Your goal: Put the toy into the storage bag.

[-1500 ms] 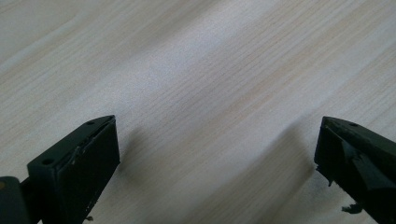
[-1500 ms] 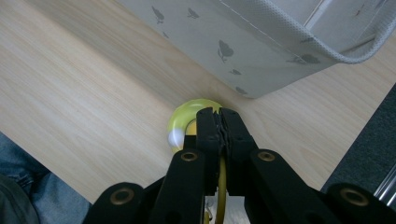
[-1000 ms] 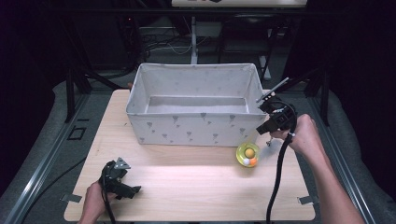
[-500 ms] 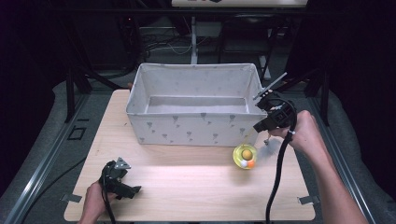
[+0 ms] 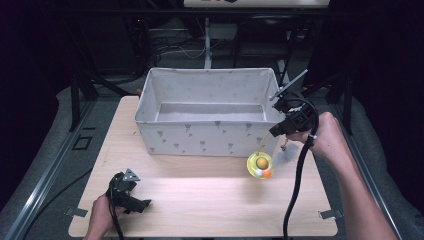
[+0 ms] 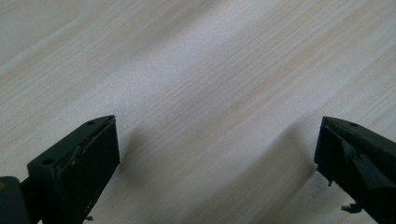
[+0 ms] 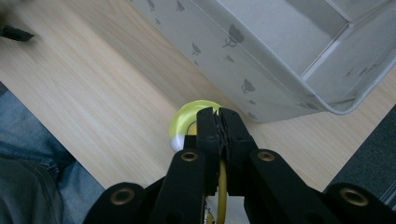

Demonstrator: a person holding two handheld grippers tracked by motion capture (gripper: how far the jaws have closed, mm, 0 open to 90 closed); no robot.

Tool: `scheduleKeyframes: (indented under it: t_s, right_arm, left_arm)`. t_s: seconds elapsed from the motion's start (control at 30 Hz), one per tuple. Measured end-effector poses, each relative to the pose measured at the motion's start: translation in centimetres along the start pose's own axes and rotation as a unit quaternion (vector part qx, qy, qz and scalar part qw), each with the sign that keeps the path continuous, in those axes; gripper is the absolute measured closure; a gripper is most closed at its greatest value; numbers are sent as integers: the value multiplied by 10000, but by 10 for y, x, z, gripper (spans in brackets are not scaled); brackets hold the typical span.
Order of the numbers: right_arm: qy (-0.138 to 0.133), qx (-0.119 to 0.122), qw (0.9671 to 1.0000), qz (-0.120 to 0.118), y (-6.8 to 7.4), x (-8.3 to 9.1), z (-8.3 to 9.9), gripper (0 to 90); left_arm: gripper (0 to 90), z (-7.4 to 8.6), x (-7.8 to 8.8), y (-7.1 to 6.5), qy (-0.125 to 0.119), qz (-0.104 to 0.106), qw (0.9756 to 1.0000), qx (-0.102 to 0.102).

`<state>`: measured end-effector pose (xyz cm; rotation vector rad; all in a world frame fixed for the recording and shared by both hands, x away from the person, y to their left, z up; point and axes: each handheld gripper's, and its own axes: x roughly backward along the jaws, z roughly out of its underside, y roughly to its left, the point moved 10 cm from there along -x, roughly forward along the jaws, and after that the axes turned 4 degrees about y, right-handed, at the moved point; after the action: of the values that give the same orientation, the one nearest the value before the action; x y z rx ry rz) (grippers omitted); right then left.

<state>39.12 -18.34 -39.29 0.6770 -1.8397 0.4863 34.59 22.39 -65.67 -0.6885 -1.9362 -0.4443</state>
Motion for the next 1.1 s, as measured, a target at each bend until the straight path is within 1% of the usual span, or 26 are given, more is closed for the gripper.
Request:
scheduleKeyframes:
  t_s: [0.03,0.07,0.1,0.23,0.3,0.37,0.4,0.43,0.5,0.53,0.6,0.7,0.73,0.8,0.9,0.93,1.0,1.1]
  right_arm:
    - [-30,-28,10000,11,1,1,-1,880]
    - [-16,-14,10000,22,0,1,-1,881]
    - [-43,-13,10000,-8,1,2,-2,881]
    - [-118,-8,9999,-4,2,6,-6,881]
    - [-104,35,9999,1,3,9,-7,881]
    - [-157,32,9999,8,3,11,-10,881]
    - [-142,50,9999,9,4,12,-10,881]
    - [-196,67,9998,6,5,14,-13,881]
    - [-180,88,9998,10,5,16,-14,881]
    - [-230,84,9997,10,6,17,-16,881]
    - [-242,104,9997,13,8,20,-18,881]
    - [-275,172,9995,-8,10,22,-21,881]
    - [-235,215,9995,4,11,23,-22,881]
    - [-239,232,9994,9,12,24,-22,881]
    - [-287,288,9992,3,13,30,-26,882]
    - [-344,306,9989,-34,14,34,-29,882]
    - [-353,313,9989,-28,14,35,-30,882]
    - [-373,371,9986,7,15,42,-33,882]
  left_arm:
    - [3,0,0,0,0,8,10000,0]
    - [3,0,0,0,11,24,10000,-8]
    - [3,0,0,0,16,6,10000,-5]
    - [3,1,0,1,24,14,10000,-11]
    - [3,1,0,1,27,3,10000,-23]
    - [3,1,0,1,26,-16,10000,-22]
    - [3,0,0,1,26,-13,10000,-26]
    - [3,0,0,1,24,-14,10000,-23]
    - [3,0,0,1,25,6,10000,-21]
    - [3,0,0,1,20,-15,10000,-21]
    - [3,0,0,1,17,-13,10000,-21]
    - [3,0,0,1,13,-11,10000,-21]
    - [3,0,0,1,19,-11,10000,-28]
    - [3,0,-1,0,22,-16,10000,-41]
    - [3,-1,-1,-1,40,-23,10000,-79]
    - [3,-1,-1,-1,44,-36,10000,-80]
    - [3,0,-1,-1,60,-6,10000,-49]
    - [3,0,0,0,32,-29,10000,-27]
